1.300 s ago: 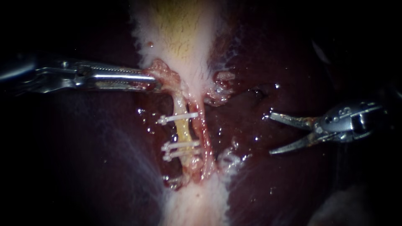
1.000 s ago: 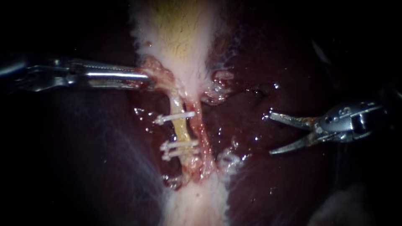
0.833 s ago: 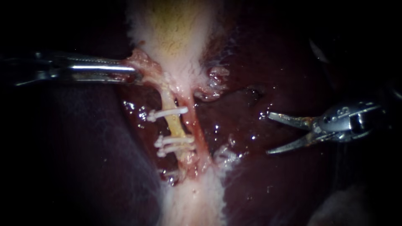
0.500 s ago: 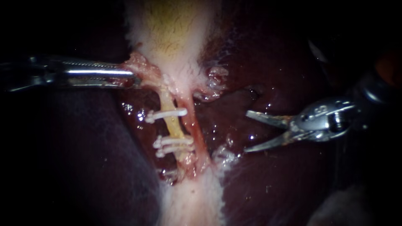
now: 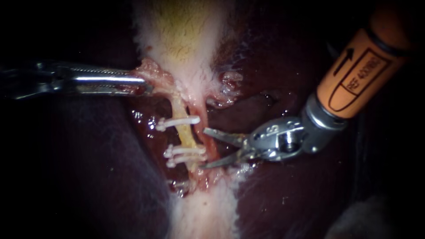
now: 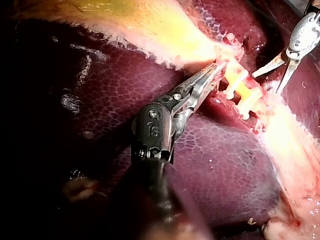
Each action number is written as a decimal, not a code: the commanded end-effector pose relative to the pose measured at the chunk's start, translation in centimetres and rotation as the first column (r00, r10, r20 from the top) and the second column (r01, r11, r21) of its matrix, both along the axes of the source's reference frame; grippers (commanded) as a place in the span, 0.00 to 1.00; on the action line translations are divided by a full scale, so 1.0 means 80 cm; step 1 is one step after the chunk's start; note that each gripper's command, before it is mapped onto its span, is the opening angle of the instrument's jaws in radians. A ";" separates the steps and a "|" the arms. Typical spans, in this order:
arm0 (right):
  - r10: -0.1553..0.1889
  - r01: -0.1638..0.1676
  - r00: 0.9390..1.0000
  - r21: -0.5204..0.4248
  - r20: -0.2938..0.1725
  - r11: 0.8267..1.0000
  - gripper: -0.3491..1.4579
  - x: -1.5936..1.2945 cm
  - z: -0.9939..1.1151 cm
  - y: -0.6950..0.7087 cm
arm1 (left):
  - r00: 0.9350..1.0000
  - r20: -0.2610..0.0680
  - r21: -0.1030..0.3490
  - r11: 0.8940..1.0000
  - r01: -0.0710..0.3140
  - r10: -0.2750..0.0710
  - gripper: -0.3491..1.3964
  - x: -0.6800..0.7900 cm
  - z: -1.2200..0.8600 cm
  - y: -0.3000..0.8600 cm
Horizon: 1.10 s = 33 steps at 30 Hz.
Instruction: Go to the cutting position left tube
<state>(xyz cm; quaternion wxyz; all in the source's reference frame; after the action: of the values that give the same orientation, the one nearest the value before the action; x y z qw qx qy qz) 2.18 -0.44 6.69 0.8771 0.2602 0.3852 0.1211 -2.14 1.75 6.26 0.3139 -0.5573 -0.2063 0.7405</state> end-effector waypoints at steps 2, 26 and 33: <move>-0.009 0.009 1.000 0.002 0.004 1.000 0.98 0.0006 0.0010 0.0001 | 1.000 0.000 0.000 1.000 0.000 0.000 0.00 -0.0001 0.0000 0.0000; -0.084 0.086 0.992 0.018 -0.097 0.996 0.97 0.0044 0.0062 0.0019 | 1.000 0.001 -0.001 1.000 -0.001 0.001 0.00 -0.0006 0.0003 -0.0001; -0.149 0.153 0.972 0.008 -0.182 0.988 0.92 0.0060 0.0052 0.0012 | 1.000 0.000 -0.001 1.000 -0.001 0.001 0.00 -0.0008 0.0004 0.0000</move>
<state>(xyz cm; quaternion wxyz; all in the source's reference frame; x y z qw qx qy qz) 2.69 -0.35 7.09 0.8394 0.3097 0.4457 0.0306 -2.20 1.75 6.29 0.3131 -0.5577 -0.2063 0.7405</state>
